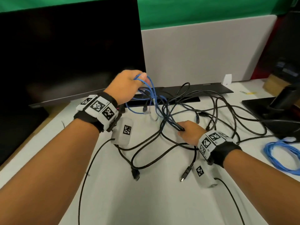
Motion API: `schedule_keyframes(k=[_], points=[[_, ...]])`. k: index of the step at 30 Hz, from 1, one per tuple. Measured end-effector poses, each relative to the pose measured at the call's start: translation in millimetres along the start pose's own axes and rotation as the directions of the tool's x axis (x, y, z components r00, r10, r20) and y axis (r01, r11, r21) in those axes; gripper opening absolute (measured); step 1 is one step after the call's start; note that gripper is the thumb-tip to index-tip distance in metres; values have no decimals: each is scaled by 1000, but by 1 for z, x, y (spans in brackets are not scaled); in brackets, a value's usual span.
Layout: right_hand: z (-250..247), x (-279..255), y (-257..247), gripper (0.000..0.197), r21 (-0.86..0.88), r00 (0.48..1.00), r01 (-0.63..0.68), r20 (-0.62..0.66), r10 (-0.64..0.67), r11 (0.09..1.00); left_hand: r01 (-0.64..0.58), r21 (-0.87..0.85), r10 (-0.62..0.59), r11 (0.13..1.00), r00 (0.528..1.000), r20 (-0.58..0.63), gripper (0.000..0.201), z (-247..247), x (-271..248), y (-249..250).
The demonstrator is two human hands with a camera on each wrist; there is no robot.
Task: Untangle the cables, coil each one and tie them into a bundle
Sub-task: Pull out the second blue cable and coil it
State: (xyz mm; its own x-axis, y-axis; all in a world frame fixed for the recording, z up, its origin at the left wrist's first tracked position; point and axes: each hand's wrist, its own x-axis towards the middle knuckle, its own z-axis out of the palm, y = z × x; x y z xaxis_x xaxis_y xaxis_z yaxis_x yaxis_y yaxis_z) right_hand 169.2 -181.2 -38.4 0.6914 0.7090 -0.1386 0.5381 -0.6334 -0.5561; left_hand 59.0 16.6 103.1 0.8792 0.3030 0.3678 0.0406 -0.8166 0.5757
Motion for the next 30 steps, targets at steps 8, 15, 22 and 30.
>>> schedule_keyframes(k=[8, 15, 22, 30], points=[[0, -1, -8, 18, -138, 995, -99, 2, 101, 985, -61, -151, 14, 987, 956, -293, 35, -40, -9, 22], [-24, -9, -17, 86, 58, 999, 9, 52, -12, 998, -31, -180, 1, 983, 987, -161, 36, -30, -25, 40], [-36, -11, -64, 85, 238, 913, 401, -33, -406, 884, -17, -421, -36, 907, 992, -118, 35, -27, -50, 58], [-15, 8, -91, 12, 53, 962, 238, -153, -227, 970, -97, -483, 40, 870, 991, -128, 33, -42, -64, 57]])
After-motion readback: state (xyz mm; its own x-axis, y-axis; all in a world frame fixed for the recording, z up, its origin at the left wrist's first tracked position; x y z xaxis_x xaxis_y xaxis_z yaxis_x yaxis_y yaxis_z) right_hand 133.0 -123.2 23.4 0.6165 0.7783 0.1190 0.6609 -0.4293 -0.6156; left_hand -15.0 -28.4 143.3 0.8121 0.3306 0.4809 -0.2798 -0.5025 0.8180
